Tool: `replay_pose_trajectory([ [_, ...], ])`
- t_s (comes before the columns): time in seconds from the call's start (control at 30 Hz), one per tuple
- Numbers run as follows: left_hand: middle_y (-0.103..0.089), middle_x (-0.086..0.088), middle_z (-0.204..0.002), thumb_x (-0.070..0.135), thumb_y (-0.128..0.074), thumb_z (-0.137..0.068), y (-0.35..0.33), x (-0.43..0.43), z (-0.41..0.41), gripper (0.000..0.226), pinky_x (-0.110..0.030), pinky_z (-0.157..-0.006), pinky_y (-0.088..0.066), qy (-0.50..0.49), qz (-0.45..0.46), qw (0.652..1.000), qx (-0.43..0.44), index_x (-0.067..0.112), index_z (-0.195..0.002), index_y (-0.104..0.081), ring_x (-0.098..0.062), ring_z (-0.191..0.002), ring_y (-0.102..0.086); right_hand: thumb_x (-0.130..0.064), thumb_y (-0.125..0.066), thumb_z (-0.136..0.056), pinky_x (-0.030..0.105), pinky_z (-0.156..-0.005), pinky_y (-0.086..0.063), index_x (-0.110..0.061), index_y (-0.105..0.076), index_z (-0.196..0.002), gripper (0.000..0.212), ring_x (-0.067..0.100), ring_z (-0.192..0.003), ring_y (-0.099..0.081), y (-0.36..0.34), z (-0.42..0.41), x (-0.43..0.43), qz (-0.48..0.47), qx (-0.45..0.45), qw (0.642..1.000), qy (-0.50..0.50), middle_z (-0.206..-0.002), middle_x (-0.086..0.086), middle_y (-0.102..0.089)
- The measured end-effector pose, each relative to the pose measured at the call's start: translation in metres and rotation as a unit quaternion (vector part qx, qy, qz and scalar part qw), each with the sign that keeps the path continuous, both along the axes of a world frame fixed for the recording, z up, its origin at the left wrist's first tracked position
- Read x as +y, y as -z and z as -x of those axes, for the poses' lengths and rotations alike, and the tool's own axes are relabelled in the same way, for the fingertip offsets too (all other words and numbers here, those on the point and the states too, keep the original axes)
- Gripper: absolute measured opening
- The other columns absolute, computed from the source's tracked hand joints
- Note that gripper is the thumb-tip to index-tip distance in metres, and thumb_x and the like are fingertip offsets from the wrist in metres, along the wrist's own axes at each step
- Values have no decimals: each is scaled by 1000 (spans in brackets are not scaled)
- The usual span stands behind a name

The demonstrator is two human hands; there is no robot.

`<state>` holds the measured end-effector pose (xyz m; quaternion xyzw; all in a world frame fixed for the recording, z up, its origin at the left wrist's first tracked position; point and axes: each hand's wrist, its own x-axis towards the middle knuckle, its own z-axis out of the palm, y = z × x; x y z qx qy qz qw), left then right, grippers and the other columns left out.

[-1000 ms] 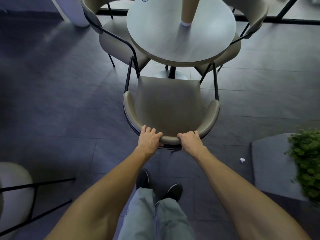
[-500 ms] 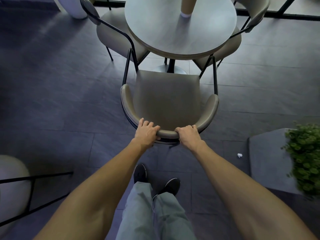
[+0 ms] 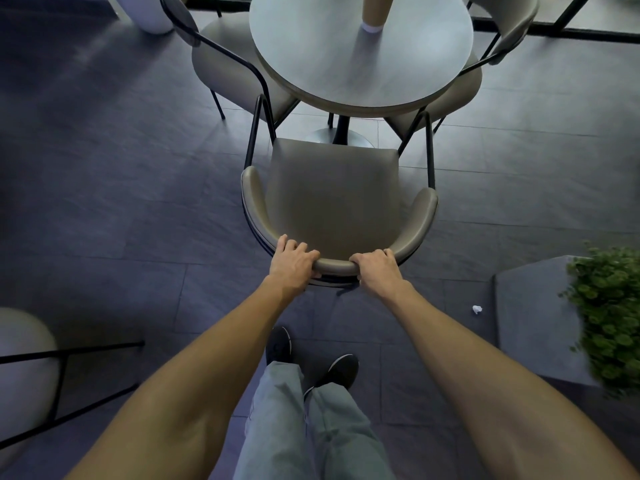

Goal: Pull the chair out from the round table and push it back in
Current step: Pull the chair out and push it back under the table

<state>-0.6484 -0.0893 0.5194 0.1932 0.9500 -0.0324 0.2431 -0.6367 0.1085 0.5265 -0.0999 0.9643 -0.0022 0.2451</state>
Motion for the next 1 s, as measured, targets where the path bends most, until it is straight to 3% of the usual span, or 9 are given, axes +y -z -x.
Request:
replay_pose_trajectory([
  [0.3,-56,-4,-129,54,-44,-99,4,-1,0,46,-50,-120,-12,0,-10,1000,1,29,-136,-50,-30,-128,-44,-11,-51,-87,42,-100,-33,-25,-61,-119,37,28,-108,-59,0,-6,-3,-2,20,1000,2,-111,-1,-70],
  [0.5,-56,-5,-130,57,-38,-100,-3,-1,1,47,-49,-114,-21,19,20,1000,-6,25,-132,-50,-30,-125,-47,-21,-54,-86,46,-106,-32,-20,-56,-128,42,31,-118,-54,-17,-8,-10,-3,-38,999,18,-125,5,-61],
  [0.63,-58,-6,-131,69,-27,-96,-32,12,11,63,-47,-98,-39,46,50,998,-7,24,-134,-50,-30,-120,-52,-18,-49,-91,48,-99,-40,-15,-54,-129,39,39,-118,-47,-52,-9,-15,49,-26,994,97,-129,13,-45],
  [0.73,-59,-7,-132,70,-22,-96,-64,24,28,67,-46,-88,-44,62,26,996,59,24,-136,-49,-31,-117,-54,-19,-50,-91,49,-103,-39,-14,-52,-130,40,40,-123,-43,-77,-3,-9,45,1,992,116,-134,15,-40],
  [1.0,-57,-10,-135,69,-22,-97,-155,53,65,68,-46,-89,-44,66,-13,989,129,22,-140,-47,-33,-120,-54,-27,-54,-91,50,-107,-33,-16,-48,-136,46,38,-133,-38,-160,14,19,35,53,986,157,-143,16,-38],
])
